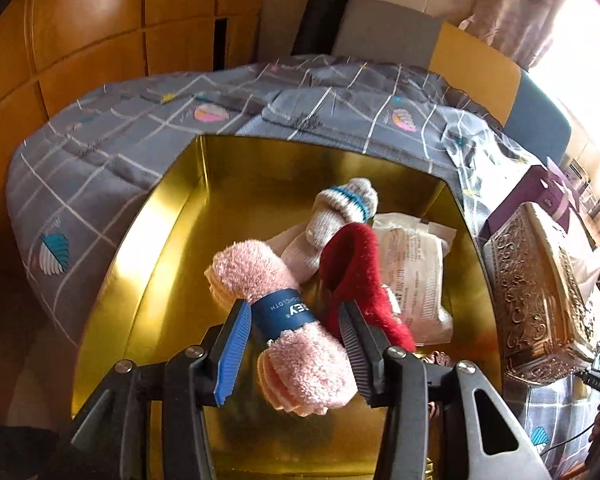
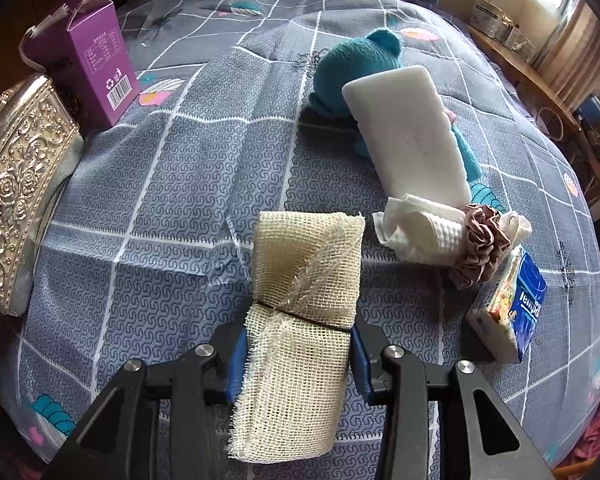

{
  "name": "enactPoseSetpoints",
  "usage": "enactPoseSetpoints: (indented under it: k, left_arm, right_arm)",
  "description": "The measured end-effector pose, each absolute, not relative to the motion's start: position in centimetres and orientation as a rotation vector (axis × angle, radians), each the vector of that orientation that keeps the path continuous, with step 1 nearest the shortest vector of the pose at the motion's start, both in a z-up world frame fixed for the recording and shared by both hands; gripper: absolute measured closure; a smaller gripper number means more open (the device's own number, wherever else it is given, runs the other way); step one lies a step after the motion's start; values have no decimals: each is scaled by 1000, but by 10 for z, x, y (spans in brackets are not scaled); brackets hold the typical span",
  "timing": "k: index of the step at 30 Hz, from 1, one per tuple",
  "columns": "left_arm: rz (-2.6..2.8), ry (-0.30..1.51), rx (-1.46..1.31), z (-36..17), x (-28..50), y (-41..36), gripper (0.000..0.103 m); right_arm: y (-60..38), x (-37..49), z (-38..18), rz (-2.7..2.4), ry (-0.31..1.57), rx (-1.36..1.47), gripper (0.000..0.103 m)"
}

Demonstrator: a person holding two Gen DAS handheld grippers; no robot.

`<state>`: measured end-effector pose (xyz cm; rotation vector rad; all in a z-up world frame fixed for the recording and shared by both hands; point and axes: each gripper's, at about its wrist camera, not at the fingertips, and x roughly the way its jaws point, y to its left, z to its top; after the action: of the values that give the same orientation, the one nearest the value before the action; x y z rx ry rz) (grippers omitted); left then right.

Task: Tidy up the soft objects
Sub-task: 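Release the pink sock roll into the tray with the left gripper while the right carries the mesh, then lower the mesh roll into the gold tray and open the right gripper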

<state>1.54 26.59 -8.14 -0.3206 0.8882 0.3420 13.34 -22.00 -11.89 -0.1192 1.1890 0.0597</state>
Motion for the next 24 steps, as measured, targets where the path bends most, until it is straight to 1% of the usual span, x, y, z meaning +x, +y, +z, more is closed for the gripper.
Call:
enactPoseSetpoints:
  k: [7, 13, 18, 24]
  left_arm:
    - [325, 852, -299, -67, 9, 262, 53]
    - [315, 835, -291, -62, 4, 258, 53]
    - [305, 826, -285, -60, 1, 257, 53]
    - [298, 827, -293, -60, 0, 260, 53]
  right_arm:
    - [-233, 141, -107, 34, 1188, -42, 61]
    - [-236, 167, -72, 23, 1143, 4, 61]
    - [-215, 193, -22, 62, 1049, 20, 61]
    - [-140, 198, 42, 242, 910, -56, 61]
